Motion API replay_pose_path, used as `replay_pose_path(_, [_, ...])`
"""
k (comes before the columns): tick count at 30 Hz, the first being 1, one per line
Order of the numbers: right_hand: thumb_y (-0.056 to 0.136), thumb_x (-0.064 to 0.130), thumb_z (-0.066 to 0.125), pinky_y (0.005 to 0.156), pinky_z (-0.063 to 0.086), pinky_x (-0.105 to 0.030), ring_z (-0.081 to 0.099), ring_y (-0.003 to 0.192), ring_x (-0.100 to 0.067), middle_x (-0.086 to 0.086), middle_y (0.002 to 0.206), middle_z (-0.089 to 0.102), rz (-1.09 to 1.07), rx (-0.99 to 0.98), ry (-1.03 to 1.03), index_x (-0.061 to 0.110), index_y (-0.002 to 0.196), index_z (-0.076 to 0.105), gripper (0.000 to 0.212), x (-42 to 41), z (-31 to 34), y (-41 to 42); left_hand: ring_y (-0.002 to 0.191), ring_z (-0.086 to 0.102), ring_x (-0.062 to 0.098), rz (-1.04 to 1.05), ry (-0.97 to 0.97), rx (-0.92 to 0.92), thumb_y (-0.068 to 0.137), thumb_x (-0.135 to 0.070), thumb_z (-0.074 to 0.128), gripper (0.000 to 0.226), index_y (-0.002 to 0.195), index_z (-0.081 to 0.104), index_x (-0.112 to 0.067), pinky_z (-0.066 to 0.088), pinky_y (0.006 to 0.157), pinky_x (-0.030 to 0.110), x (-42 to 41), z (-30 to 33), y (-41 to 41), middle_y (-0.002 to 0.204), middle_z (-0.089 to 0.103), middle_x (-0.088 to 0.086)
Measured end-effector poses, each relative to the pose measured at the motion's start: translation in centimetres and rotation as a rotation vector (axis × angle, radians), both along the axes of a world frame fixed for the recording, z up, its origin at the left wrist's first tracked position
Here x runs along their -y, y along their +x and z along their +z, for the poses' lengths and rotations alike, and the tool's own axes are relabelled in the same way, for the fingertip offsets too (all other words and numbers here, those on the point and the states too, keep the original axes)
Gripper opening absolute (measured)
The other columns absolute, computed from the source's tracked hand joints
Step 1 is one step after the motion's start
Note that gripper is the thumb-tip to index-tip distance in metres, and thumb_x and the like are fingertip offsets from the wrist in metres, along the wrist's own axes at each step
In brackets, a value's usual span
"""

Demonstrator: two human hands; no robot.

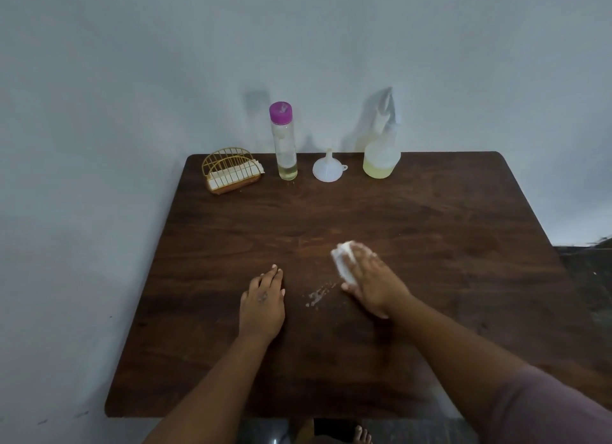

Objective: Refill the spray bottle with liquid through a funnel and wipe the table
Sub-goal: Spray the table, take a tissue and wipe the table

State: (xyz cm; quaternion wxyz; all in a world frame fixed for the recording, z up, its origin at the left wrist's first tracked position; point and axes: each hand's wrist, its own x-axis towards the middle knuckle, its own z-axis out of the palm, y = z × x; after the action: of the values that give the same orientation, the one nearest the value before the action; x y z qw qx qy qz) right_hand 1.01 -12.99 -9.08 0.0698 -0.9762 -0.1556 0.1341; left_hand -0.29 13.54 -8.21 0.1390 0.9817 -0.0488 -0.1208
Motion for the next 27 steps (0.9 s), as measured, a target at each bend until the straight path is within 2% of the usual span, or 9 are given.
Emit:
replay_pose_path(4, [0.089,0.067,0.011,0.12,-0.005,-0.038,-0.02,0.146,-0.025,-0.015,0.157,-0.022,-0.383,-0.06,-0.003,0.011,0.15,-0.016,0.087,1.8,-0.3,1.1,0.136,0.032,0.017,-0.012,-0.029,-0.004,0.104,-0.026,0.034,0.046,0.15,0.035,-0.022,0.039,0.101,0.036,-0.5,0.0,0.7,0.158,0.028,-0.01])
replay_pose_path(7, [0.093,0.065,0.019,0.119,-0.007,-0.04,-0.021,0.145,-0.026,-0.016,0.157,-0.021,-0.429,-0.054,0.041,0.008,0.15,-0.017,0.088,-0.6,-0.6,1.9,0.135,0.035,0.019,0.025,-0.138,0.009,0.103,-0.02,0.035,0.045,0.148,0.038,-0.018,0.039,0.105,0.036,-1.0,0.0,1.1,0.155,0.035,-0.004])
replay_pose_path(11, [0.096,0.06,0.023,0.121,-0.001,-0.044,-0.019,0.146,-0.025,-0.013,0.159,-0.017,-0.118,-0.075,0.072,0.011,0.151,-0.015,0.083,-6.5,0.0,2.2,0.141,0.032,0.021,0.089,-0.221,0.03,0.103,-0.014,0.036,0.046,0.149,0.035,-0.012,0.028,0.114,0.031,-1.4,-0.1,1.0,0.154,0.035,0.004])
replay_pose_path(13, [0.099,0.051,0.027,0.121,-0.003,-0.041,-0.012,0.148,-0.023,-0.011,0.161,-0.008,0.121,-0.091,0.107,0.014,0.153,-0.007,0.074,-9.6,0.4,0.9,0.141,0.033,0.024,0.083,-0.249,0.033,0.101,-0.009,0.038,0.048,0.149,0.035,-0.01,0.027,0.114,0.031,-1.6,-0.3,0.8,0.154,0.036,0.009])
replay_pose_path(16, [0.102,0.042,0.021,0.118,-0.004,-0.036,-0.004,0.149,-0.021,-0.007,0.162,0.0,0.402,-0.099,0.105,0.016,0.154,0.001,0.061,-12.2,0.4,-2.2,0.142,0.033,0.024,0.104,-0.296,0.019,0.097,-0.004,0.04,0.054,0.15,0.032,-0.009,0.028,0.114,0.032,-1.9,-0.2,0.4,0.155,0.033,0.01])
replay_pose_path(18, [0.1,0.031,0.018,0.12,0.004,-0.038,0.005,0.149,-0.024,-0.009,0.161,0.01,0.521,-0.108,0.094,0.014,0.153,0.013,0.056,-11.6,-0.1,-3.9,0.143,0.031,0.023,0.131,-0.288,0.007,0.095,-0.002,0.041,0.059,0.152,0.029,-0.011,0.028,0.115,0.032,-1.8,0.0,0.3,0.157,0.031,0.008])
replay_pose_path(21, [0.095,0.019,0.026,0.116,0.029,-0.038,0.035,0.14,-0.025,-0.007,0.149,0.042,0.703,-0.028,0.104,0.016,0.145,0.039,0.053,-8.2,0.1,-5.5,0.144,0.027,0.019,0.156,-0.243,-0.004,0.096,0.0,0.035,0.061,0.154,0.024,-0.016,0.027,0.116,0.032,-1.2,0.4,0.1,0.158,0.028,0.004])
replay_pose_path(23, [0.095,0.021,0.033,0.108,0.04,-0.032,0.052,0.128,-0.021,0.0,0.134,0.059,0.698,0.076,0.108,0.02,0.134,0.055,0.044,-5.3,0.3,-5.7,0.145,0.024,0.018,0.14,-0.23,-0.02,0.097,0.0,0.033,0.061,0.154,0.022,-0.018,0.025,0.117,0.031,-0.6,0.7,-0.5,0.158,0.028,0.004])
replay_pose_path(27, [0.092,0.022,0.042,0.083,0.056,-0.036,0.063,0.106,-0.025,-0.002,0.117,0.068,0.436,0.158,0.096,0.02,0.122,0.064,0.037,0.4,1.1,-4.5,0.146,0.022,0.019,0.118,-0.235,-0.02,0.098,0.0,0.031,0.059,0.154,0.025,-0.016,0.026,0.117,0.032,0.6,0.6,-2.7,0.156,0.031,0.005])
